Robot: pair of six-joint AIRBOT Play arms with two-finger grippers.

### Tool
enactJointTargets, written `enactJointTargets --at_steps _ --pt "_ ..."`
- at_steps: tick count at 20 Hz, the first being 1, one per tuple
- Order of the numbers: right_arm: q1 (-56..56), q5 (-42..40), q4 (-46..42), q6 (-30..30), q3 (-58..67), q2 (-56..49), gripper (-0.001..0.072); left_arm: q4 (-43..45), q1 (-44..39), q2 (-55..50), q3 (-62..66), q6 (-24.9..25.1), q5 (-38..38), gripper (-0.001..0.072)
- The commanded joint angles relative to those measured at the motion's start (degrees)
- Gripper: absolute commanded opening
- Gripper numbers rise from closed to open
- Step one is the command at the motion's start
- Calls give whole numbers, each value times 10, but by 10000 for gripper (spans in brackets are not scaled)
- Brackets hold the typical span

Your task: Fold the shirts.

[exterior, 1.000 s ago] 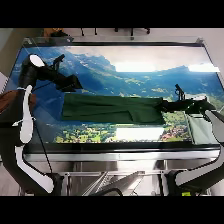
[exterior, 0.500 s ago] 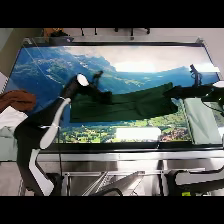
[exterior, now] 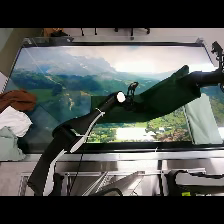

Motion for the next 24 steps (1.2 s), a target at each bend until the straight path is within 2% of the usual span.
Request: enactJointTargets --at_steps 1,4,6,10,12,14,15,16,17,18,20,24 --pt "10 17 2 26 11 1 20 -5 22 26 64 -9 -104 17" --pt "55 5 33 37 11 0 20 -6 98 124 63 30 -221 17" --pt "113 -37 45 40 10 0 20 -6 164 211 39 36 -263 17" --pt "291 -183 44 52 7 -33 20 -6 303 376 -5 41 -297 17" --pt "395 -268 44 51 1 -79 22 -6 358 436 -9 42 -310 18" --pt "504 -372 44 48 -2 -146 38 -5 396 483 -9 67 -327 18" --pt "558 -436 49 39 -3 -184 226 -4 408 501 -10 85 -337 17" --pt "598 -500 55 26 -2 -214 468 -4 417 518 -10 98 -353 18" --pt "627 -563 55 25 0 -236 523 -5 421 530 -11 104 -364 18" --pt "635 -591 55 21 2 -245 521 -5 423 546 -23 113 -360 17" --pt "613 -578 46 5 6 -232 522 -4 426 574 -60 136 -351 18" --pt "489 -446 33 16 6 -165 521 -5 452 633 -160 154 -324 18"
